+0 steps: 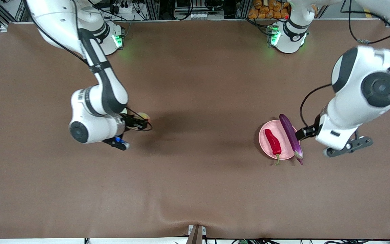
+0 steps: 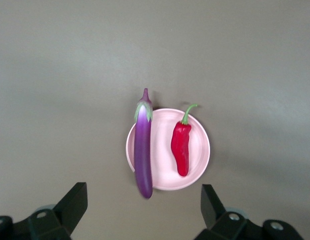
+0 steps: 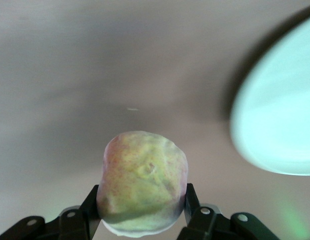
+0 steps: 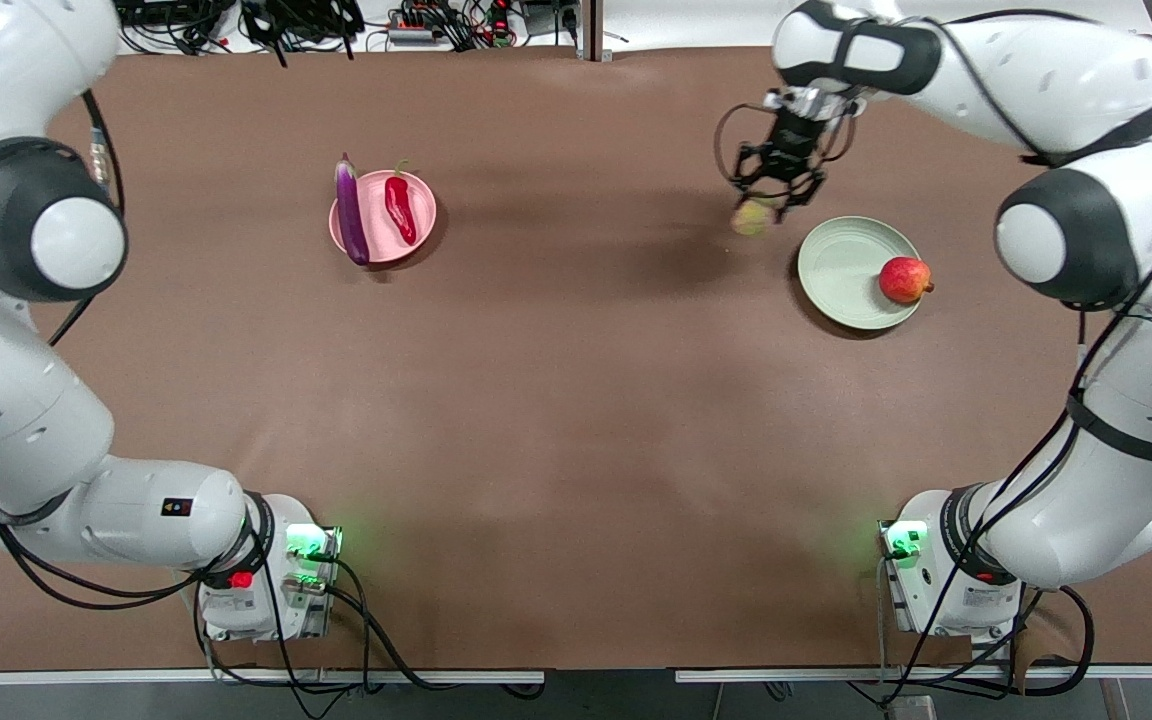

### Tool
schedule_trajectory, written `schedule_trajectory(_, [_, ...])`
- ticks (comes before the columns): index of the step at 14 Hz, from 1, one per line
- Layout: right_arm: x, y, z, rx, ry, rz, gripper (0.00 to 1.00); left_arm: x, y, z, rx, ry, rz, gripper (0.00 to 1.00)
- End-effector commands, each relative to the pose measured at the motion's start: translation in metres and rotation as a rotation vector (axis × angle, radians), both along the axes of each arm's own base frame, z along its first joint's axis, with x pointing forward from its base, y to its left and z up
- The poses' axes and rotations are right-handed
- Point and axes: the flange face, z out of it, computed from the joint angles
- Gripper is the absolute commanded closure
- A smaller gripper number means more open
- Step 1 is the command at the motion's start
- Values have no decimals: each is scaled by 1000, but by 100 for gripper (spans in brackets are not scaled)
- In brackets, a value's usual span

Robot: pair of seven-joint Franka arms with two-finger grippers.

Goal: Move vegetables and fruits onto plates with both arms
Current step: 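Lower the peach onto the green plate while the left arm returns to rest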

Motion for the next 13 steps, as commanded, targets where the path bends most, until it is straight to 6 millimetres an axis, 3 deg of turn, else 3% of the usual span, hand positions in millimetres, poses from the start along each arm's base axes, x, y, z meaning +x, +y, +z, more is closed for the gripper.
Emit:
schedule_trajectory(1, [-27,-52,-4,4,22,84,95,-24,22,44,-75,-6,-6,0])
schedule_trajectory(4, [-23,-115,-30,0,29,129,95,-39,50,74,-131,6,-86,0])
schedule_trajectory(6, [-22,-133,-53,14,47,139,91,-55,72,96,-165,6,-139,0])
schedule_trajectory(7, [-22,-138,-63,16,55,133,77,-64,85,103,-160,26,-144,0])
schedule_trajectory(9, [-23,-140,-69,14,66,129,0,-80,86,113,-149,46,-149,0])
schedule_trajectory(11, [-17,-145,-54,18,42,125,0,-93,85,112,-144,60,-150,0])
schedule_trajectory(13, [-1,-149,-22,27,-6,126,0,-103,81,114,-139,56,-158,0])
